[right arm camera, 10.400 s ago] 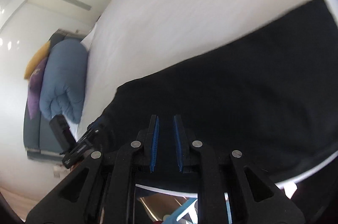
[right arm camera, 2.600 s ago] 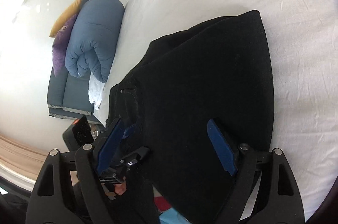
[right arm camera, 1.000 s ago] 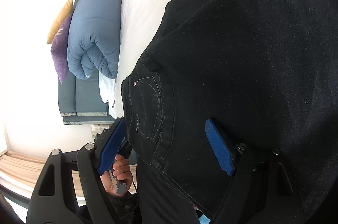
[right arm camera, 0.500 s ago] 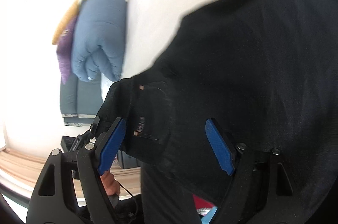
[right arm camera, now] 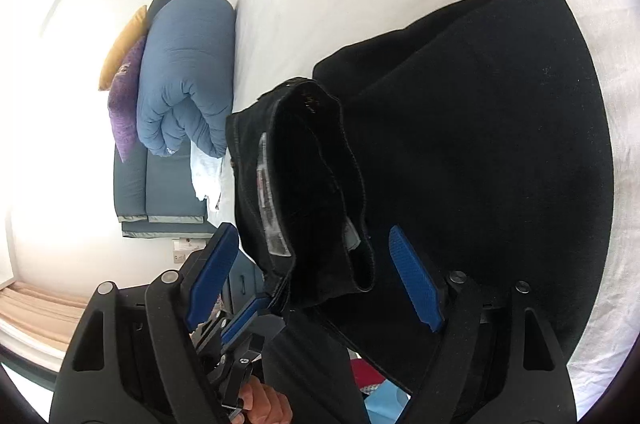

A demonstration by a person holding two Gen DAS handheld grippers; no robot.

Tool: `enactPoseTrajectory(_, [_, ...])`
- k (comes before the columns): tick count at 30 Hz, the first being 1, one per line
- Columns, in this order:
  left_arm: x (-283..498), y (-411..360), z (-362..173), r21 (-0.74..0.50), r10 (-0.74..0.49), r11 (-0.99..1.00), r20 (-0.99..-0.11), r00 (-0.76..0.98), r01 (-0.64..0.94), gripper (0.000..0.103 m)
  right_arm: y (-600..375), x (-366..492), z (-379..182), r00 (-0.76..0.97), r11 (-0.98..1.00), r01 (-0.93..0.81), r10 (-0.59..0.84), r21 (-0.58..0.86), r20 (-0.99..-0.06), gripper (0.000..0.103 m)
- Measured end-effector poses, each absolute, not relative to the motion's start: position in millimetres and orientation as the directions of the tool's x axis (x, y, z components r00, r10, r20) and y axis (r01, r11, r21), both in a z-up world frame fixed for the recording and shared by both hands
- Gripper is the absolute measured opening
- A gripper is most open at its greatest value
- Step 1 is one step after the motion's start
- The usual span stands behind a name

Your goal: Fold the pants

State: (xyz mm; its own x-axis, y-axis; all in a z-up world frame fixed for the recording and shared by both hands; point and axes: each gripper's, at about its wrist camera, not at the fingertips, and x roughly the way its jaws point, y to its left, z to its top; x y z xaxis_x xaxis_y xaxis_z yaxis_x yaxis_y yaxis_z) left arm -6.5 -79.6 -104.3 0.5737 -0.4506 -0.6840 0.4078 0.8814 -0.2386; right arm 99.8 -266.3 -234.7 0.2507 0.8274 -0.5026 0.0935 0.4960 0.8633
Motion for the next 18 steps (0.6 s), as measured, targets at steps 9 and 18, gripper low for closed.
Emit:
enactPoseTrajectory(9, [2,-46,-107,-0.327,-0.45,0.893,-0.671,0.589,0.31,0.007,-223,122,-251,0.126,0.543,0.133,0.82,0.829,-0.558,0.078])
enactPoseTrajectory(18, [7,-26,-119,-0.358,-0.462,0.887,-0.682,0.568,0.291,0.007,-198,149,-264,0.095,0.563,0.168,0.807,0.809,-0.582,0.078])
